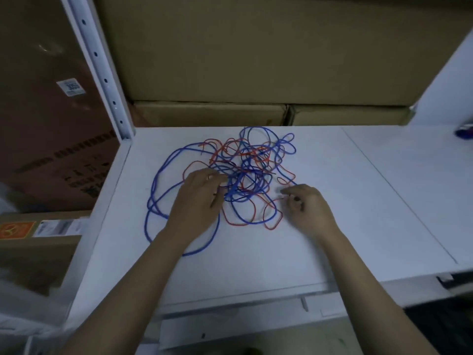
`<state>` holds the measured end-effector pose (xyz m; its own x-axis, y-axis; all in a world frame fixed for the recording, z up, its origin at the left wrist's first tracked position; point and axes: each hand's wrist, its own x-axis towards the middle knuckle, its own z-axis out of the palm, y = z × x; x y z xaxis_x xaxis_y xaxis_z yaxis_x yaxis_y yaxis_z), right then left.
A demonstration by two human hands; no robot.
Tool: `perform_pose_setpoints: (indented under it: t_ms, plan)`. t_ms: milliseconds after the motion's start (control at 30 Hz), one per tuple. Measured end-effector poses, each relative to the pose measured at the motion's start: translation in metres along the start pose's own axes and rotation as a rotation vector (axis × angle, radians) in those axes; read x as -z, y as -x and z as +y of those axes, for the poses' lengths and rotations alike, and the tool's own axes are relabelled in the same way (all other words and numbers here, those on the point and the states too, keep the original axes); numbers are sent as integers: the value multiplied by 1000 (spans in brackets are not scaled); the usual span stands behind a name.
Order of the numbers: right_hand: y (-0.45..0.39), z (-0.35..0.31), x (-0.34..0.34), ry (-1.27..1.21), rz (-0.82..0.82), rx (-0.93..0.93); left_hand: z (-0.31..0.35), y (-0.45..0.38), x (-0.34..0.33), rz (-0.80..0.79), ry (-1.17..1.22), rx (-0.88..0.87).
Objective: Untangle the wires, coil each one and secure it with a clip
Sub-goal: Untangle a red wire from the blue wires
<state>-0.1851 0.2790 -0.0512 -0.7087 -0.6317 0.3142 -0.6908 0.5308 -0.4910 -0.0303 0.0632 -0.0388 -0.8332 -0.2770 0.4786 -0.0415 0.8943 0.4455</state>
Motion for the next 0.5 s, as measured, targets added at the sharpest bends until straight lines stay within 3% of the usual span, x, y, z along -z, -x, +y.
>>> perform_pose_setpoints:
  t_ms: [167, 500]
  plan:
    - [8, 23, -1, -77, -22, -49, 45, -1, -33, -36, -69, -81]
    - [-30, 63, 19, 63, -119, 133, 91, -10, -74, -115, -218, 98]
